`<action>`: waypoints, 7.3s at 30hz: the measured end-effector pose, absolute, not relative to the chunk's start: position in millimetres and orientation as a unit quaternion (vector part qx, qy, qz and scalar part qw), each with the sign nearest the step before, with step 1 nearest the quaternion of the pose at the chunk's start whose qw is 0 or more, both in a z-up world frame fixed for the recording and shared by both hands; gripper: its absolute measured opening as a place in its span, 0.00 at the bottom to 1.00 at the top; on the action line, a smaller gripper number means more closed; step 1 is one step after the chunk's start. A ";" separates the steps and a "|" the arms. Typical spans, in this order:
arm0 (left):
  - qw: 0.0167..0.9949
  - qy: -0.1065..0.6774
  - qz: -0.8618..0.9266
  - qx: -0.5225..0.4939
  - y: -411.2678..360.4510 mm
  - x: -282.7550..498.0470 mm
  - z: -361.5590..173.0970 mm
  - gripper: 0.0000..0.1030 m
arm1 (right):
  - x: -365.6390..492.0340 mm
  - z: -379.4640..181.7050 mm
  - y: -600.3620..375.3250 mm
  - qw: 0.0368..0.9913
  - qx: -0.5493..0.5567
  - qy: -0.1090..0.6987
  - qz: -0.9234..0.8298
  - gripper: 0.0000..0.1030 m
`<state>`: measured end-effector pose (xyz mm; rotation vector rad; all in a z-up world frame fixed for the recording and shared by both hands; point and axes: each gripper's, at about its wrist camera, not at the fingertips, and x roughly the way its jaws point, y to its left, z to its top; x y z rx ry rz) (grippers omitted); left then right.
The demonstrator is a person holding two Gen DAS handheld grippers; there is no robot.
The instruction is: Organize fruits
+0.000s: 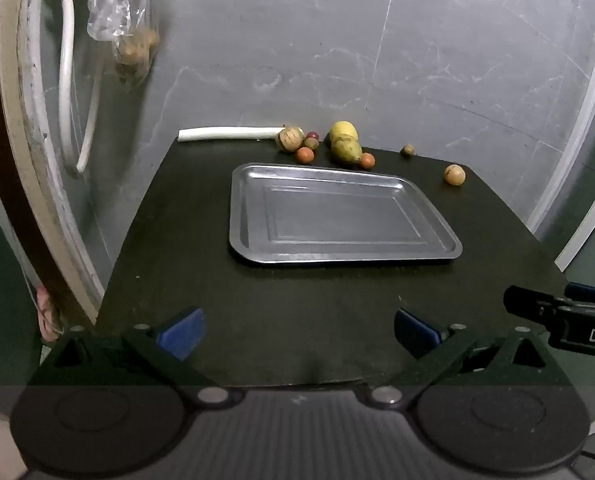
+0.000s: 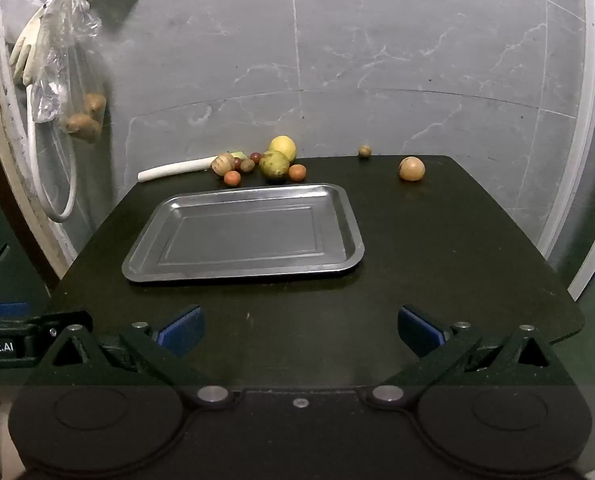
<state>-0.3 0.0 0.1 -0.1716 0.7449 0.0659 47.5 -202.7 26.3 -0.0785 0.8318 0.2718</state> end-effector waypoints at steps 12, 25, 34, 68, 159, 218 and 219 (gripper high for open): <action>0.926 0.366 0.030 -0.093 2.0 -5.4 -2.8 0.99 | 43.9 26.6 -202.3 0.905 -0.037 0.402 0.131 0.99; 0.923 0.371 0.031 -0.096 0.7 -5.2 -3.8 0.99 | 48.1 27.2 -204.3 0.905 -0.036 0.404 0.133 0.99; 0.920 0.378 0.031 -0.102 2.3 -4.2 -8.2 0.99 | 43.3 26.1 -199.9 0.903 -0.035 0.406 0.136 0.99; 0.915 0.385 0.031 -0.120 15.9 4.6 -7.6 0.99 | 54.1 25.5 -188.9 0.897 -0.052 0.415 0.141 0.99; 0.905 0.425 -0.010 -0.025 -141.9 423.9 -29.2 0.99 | 425.4 -92.7 -298.0 0.878 -0.085 0.443 0.158 0.91; 0.886 0.460 -0.023 -0.050 -178.3 543.9 -84.9 0.27 | 446.2 -120.5 -290.9 0.889 -0.057 0.432 0.144 0.48; 0.885 0.462 -0.024 -0.052 -177.4 542.1 -84.4 0.27 | 445.2 -119.8 -290.6 0.888 -0.056 0.433 0.144 0.48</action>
